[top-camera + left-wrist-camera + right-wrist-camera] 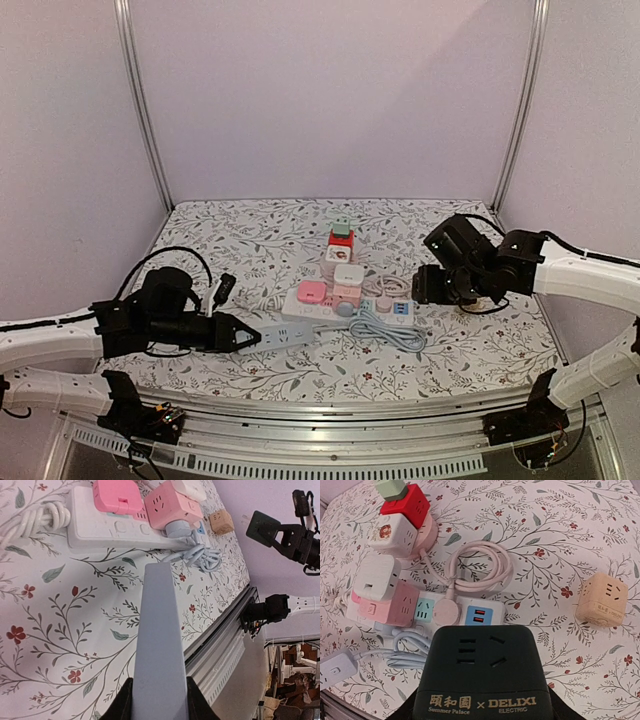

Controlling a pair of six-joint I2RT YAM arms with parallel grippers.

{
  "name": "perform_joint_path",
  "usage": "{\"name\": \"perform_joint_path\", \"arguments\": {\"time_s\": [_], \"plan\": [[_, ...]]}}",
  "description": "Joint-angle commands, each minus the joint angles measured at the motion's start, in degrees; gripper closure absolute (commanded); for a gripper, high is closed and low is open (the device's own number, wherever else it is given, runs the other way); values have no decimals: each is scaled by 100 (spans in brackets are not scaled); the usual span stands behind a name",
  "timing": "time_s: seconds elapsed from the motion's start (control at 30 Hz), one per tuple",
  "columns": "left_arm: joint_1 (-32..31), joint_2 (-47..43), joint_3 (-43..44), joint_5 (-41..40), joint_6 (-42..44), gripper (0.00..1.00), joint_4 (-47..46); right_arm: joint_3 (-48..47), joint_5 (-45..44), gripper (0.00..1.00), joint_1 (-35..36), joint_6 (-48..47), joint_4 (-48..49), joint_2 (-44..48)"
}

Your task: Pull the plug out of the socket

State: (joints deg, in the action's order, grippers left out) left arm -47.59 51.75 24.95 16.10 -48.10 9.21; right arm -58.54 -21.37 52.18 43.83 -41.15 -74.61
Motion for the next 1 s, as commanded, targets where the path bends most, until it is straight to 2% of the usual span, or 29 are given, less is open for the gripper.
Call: {"name": "perform_joint_path", "arguments": {"time_s": [0.0, 0.17, 0.5, 0.63, 0.83, 0.97], "plan": [[127, 48, -141, 7, -10, 100, -8, 53, -164, 85, -519, -399, 68, 151], [185, -5, -303, -247, -152, 100, 42, 55, -157, 85, -1006, -697, 455, -75], [306, 107, -589, -124, -446, 100, -135, -94, 444, 84, -1905, -1053, 1195, -1138], [345, 107, -642, -91, -528, 94, -126, -229, 307, 84, -1946, -1154, 1301, -1548], [406, 109, -665, -152, -583, 79, 102, -330, 1, 81, -1956, -1128, 1445, -2077], [417, 117, -594, -268, -552, 70, 347, -288, -213, 75, -1956, -1098, 1491, -2163]]}}
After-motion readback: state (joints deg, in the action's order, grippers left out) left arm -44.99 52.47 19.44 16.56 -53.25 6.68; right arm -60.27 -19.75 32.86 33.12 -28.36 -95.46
